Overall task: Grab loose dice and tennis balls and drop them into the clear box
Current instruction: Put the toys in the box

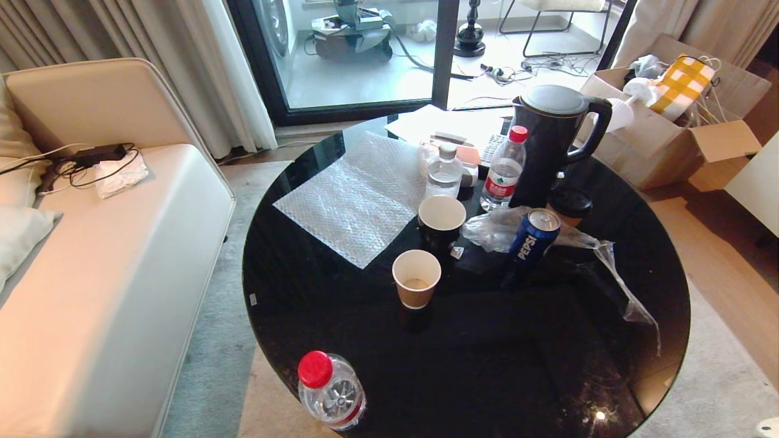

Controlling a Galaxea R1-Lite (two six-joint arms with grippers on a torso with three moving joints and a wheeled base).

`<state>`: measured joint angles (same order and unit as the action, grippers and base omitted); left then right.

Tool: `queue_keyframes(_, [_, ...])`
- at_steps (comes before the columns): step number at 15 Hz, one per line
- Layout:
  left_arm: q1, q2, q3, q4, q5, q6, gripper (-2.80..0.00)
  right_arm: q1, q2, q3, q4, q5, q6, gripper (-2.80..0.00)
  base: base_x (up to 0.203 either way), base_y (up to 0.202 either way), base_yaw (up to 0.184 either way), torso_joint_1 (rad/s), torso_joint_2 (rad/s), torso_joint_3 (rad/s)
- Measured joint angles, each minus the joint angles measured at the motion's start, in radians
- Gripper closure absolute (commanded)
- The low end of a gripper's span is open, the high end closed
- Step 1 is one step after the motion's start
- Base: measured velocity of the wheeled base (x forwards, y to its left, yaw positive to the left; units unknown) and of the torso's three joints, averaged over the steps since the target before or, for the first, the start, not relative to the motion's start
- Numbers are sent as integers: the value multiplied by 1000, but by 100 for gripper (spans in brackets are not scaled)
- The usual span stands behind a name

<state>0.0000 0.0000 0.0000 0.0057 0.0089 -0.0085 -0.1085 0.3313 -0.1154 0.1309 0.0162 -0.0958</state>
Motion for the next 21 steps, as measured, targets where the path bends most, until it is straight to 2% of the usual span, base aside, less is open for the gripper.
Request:
queue_keyframes(1, [0, 0, 0, 0, 0, 0, 0, 4, -20, 36, -54, -13, 1, 0, 0, 0, 0, 0, 0, 0])
queue_keyframes(3, [0, 0, 0, 0, 0, 0, 0, 8, -43, 72, -142, 16, -13, 0, 0, 0, 0, 0, 0, 0])
queue_keyframes(5, [0, 0, 0, 0, 0, 0, 0, 14, -53, 79, -111, 18, -12, 0, 0, 0, 0, 0, 0, 0])
queue_keyframes(7, [0, 0, 0, 0, 0, 0, 0, 58, -79, 79, -74, 14, -9, 0, 0, 0, 0, 0, 0, 0])
queue_keyframes(10, [0, 0, 0, 0, 0, 0, 0, 98, -210, 69, -27, 9, -6, 0, 0, 0, 0, 0, 0, 0])
queue_keyframes(14, [0, 0, 0, 0, 0, 0, 0, 111, -310, 65, 8, 4, 20, 0, 0, 0, 0, 0, 0, 0])
queue_keyframes(21, [0, 0, 0, 0, 0, 0, 0, 113, -333, 65, 13, 4, 28, 0, 0, 0, 0, 0, 0, 0])
